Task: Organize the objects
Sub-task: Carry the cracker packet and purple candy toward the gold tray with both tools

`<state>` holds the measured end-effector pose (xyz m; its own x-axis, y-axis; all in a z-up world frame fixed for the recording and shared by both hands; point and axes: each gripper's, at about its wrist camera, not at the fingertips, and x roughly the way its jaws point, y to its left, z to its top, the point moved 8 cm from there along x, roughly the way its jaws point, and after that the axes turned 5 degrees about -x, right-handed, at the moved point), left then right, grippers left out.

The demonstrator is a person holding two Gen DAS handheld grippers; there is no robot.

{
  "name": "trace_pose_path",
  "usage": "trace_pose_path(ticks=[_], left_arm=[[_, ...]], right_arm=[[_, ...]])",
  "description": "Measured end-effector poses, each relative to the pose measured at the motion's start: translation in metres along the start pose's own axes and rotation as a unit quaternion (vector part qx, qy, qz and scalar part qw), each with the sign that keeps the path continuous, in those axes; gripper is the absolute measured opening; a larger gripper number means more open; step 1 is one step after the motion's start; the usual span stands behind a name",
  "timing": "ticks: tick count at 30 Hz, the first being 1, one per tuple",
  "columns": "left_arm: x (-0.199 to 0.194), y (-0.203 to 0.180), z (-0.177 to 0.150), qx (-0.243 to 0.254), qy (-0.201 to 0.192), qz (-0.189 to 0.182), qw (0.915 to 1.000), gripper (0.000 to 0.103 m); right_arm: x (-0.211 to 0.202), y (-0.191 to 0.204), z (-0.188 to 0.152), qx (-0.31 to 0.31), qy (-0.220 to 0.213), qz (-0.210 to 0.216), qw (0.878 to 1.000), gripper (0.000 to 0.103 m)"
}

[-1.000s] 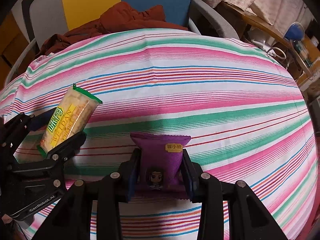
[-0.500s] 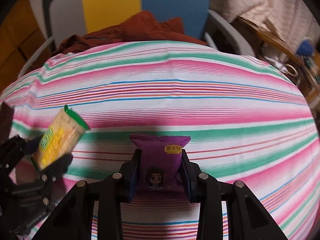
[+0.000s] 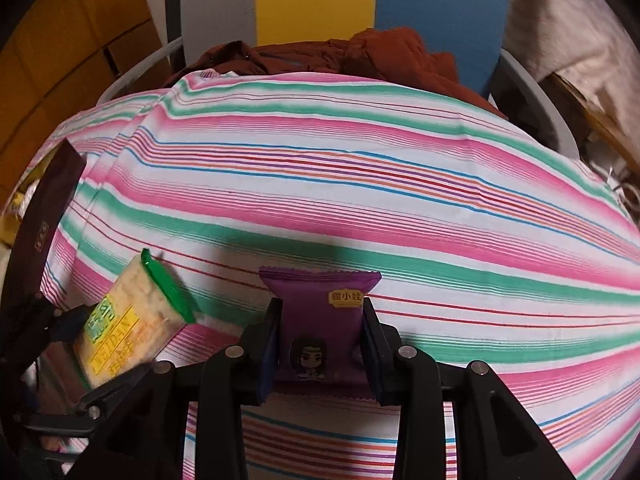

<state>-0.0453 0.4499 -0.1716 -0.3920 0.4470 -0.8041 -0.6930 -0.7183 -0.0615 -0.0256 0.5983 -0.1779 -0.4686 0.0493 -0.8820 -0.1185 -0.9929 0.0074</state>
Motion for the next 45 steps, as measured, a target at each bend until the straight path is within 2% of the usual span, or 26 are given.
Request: trace_pose_path(ticks=[3, 9, 19, 25, 31, 39, 45], left_arm=[[-0.011, 0.001, -0.005, -0.002, -0.001, -0.002, 1.0, 0.047], [-0.051, 0.0, -0.002, 0.003, -0.036, -0.006, 0.9993, 0.047], [-0.107, 0.02, 0.007, -0.015, -0.075, 0.002, 0.9971, 0.047], [-0.125, 0.045, 0.003, -0.031, -0.088, 0.014, 0.9955, 0.047], [-0.139, 0.067, -0.008, -0.043, -0.093, 0.021, 0.9945, 0.047], [-0.153, 0.1, -0.023, -0.064, -0.096, 0.031, 0.9928, 0.047], [-0.166, 0.134, -0.042, -0.095, -0.096, 0.036, 0.9902, 0.047]], right_arm=[[-0.002, 0.003, -0.003, 0.003, -0.001, -0.001, 1.0, 0.036], [0.001, 0.005, -0.001, -0.003, -0.004, -0.009, 1.0, 0.037], [0.008, 0.013, 0.004, -0.026, 0.001, -0.051, 0.998, 0.036], [0.007, 0.015, 0.003, -0.004, 0.019, -0.076, 0.997, 0.036], [0.003, 0.019, -0.002, 0.046, 0.04, -0.091, 0.994, 0.036], [-0.002, 0.058, -0.009, 0.041, 0.061, -0.095, 0.993, 0.035], [-0.004, 0.098, -0.008, 0.026, 0.069, -0.07, 0.995, 0.035]])
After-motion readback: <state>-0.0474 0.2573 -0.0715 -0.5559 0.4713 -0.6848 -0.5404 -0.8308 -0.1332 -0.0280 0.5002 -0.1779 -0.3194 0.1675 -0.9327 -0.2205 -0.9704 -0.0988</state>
